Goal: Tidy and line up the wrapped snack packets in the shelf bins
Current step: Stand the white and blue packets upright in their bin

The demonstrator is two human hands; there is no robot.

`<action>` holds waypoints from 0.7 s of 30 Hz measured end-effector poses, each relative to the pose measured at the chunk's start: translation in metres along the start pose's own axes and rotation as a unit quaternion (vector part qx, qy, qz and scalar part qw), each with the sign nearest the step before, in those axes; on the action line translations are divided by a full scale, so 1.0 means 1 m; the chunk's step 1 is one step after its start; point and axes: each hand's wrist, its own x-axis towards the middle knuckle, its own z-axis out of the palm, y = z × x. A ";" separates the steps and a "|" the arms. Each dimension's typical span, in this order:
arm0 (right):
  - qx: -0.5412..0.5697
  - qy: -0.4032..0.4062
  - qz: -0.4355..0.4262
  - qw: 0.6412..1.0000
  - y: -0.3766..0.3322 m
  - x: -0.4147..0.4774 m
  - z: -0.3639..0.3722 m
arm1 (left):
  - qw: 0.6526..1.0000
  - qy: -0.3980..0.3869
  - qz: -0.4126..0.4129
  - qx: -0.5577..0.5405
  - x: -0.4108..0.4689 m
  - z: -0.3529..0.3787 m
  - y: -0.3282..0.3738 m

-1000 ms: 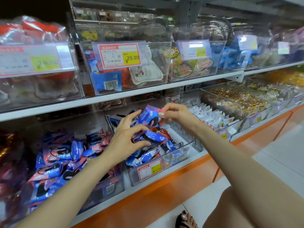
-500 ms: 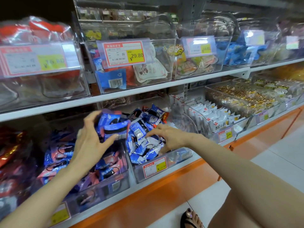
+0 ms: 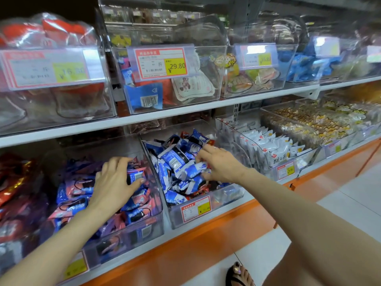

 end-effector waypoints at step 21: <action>0.021 0.083 0.237 0.968 0.031 0.031 -0.013 | 0.936 -0.030 0.347 0.046 0.053 0.032 0.102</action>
